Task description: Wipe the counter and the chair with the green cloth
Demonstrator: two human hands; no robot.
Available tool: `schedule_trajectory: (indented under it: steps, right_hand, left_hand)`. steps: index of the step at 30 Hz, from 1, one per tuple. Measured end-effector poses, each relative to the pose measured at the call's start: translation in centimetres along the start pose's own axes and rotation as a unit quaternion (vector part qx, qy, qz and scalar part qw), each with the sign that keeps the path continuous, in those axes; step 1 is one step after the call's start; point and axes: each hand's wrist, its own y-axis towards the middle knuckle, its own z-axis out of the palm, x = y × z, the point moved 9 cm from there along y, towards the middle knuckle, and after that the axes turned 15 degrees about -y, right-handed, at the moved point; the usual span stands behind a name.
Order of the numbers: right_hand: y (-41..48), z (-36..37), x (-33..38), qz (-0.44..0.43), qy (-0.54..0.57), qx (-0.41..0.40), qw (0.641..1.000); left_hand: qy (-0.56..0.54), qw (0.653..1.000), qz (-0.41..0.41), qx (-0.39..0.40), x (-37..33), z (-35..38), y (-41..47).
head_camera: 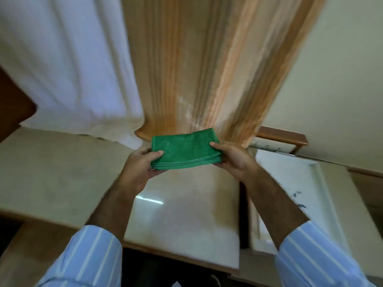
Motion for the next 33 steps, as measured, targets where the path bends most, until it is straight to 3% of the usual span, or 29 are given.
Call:
schedule_trajectory:
  steps: [6, 11, 17, 21, 24, 28, 31, 33]
  right_hand:
    - [-6.1, -19.9, -2.7, -0.009, -0.046, -0.118, 0.992]
    - [-11.8, -31.0, -6.8, 0.042, -0.155, -0.227, 0.960]
    - [-14.4, -35.5, -13.6, 0.127, -0.295, -0.269, 0.908]
    - [-14.6, -35.0, -16.4, 0.146, -0.444, -0.263, 0.844]
    - [-14.7, -34.5, -17.2, 0.160, -0.500, -0.270, 0.807]
    - [-14.7, -34.0, -16.4, 0.143, -0.569, -0.254, 0.769]
    - [-14.4, -33.9, -13.4, 0.069, -0.630, -0.249, 0.732]
    - [-14.2, -33.4, -10.3, -0.002, -0.679, -0.230, 0.697]
  left_hand:
    - [0.062, 0.994, -0.052, 0.067, 10.8, 14.9, 0.7]
    - [0.129, 0.984, -0.086, 0.088, 19.0, 22.4, -0.3]
    - [0.263, 0.956, -0.098, 0.083, 26.1, 24.0, -1.7]
    - [0.357, 0.928, -0.066, 0.090, 28.1, 23.5, -2.9]
    - [0.471, 0.875, -0.002, 0.109, 28.0, 24.2, -3.4]
    - [0.650, 0.747, 0.072, 0.119, 27.0, 26.2, -3.8]
    - [0.719, 0.670, 0.134, 0.128, 25.3, 28.6, -3.0]
    - [0.730, 0.633, 0.180, 0.183, 24.0, 31.6, -2.8]
